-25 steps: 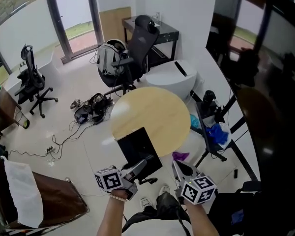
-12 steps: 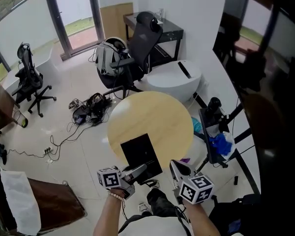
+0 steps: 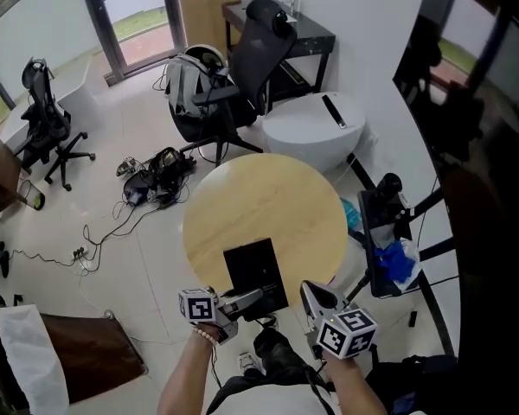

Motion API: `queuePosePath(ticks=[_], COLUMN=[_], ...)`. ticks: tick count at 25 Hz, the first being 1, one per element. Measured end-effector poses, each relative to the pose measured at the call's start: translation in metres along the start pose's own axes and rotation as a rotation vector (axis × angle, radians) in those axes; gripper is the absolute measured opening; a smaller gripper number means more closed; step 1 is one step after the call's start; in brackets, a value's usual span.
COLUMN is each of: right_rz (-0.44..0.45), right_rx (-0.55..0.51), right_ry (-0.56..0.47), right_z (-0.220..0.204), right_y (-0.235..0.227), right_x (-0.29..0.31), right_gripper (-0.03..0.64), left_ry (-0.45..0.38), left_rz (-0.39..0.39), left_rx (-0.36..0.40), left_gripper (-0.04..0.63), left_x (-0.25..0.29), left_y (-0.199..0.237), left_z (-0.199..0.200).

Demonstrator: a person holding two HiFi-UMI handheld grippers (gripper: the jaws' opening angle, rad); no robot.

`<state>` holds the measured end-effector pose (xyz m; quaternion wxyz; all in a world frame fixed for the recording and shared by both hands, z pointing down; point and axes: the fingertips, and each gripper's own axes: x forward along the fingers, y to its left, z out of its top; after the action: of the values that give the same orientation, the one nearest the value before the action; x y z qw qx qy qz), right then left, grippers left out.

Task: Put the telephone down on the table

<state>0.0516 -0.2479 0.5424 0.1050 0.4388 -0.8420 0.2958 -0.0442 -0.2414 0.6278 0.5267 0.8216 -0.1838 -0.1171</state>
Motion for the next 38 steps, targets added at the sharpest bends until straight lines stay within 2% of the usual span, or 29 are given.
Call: queuePosePath(ticks=[7, 16, 25, 38], right_rz=[-0.039, -0.089, -0.112, -0.103], right_rx=[0.006, 0.032, 0.060, 0.064], right_ry=[0.036, 0.079, 0.108, 0.116], right_z=[-0.005, -0.019, -0.025, -0.022], right_y=[-0.022, -0.047, -0.062, -0.062], right_x=[0.021, 0.049, 0.059, 0.069], right_gripper=[0.006, 0.006, 0.006, 0.006], left_ry=[0.052, 0.175, 0.190, 0.235], left_rz=[0.034, 0.091, 0.113, 0.134], left_rx=[-0.051, -0.074, -0.105, -0.023], left_gripper=[0.163, 0.163, 0.163, 0.163], left_x=[0.023, 0.051, 0.060, 0.056], left_y=[0.040, 0.081, 0.105, 0.121], left_z=[-0.002, -0.012, -0.012, -0.021])
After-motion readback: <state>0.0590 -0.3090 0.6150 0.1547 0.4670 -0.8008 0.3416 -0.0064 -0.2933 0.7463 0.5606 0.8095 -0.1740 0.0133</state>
